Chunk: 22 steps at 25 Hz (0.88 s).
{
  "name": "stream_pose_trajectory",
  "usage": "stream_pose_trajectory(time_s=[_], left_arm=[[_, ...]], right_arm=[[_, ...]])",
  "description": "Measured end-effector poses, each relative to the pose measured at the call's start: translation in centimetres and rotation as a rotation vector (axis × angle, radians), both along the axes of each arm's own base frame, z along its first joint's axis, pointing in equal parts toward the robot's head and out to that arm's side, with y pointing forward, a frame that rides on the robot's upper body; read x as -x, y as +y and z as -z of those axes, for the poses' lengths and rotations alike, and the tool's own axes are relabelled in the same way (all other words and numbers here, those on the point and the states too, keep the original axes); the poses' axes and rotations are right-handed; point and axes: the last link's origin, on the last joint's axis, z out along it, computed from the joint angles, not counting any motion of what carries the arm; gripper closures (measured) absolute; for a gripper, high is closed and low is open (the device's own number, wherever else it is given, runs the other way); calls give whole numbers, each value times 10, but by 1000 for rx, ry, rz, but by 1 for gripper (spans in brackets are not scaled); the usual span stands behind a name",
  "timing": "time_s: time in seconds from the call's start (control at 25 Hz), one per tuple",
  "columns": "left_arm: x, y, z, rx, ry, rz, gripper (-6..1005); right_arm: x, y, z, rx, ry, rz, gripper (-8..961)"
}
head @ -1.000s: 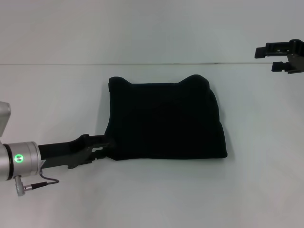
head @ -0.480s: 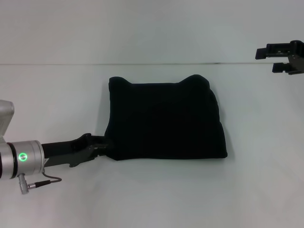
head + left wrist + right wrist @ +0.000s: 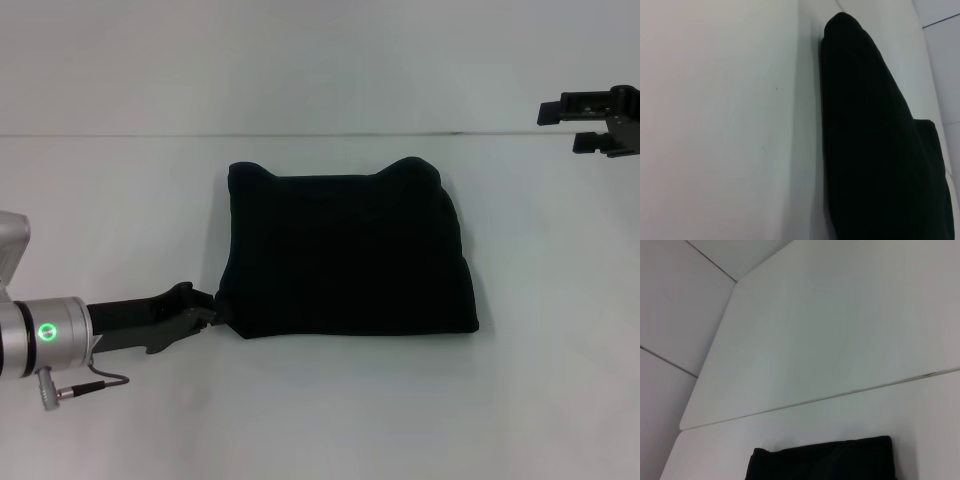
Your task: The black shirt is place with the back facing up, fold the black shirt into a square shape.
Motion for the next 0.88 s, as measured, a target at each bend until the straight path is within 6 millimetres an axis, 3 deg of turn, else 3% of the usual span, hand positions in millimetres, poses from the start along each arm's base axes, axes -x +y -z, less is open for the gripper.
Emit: stream_pose_trajectory(time_s=[0.12,0.88], left_arm=[[1,-1,-1,3,0,3,970],[16,-13,-16,0,-2,-12,886]], right_arm=[[0,0,0,-1,0,0,58],[4,2,0,3,3,-9,58]])
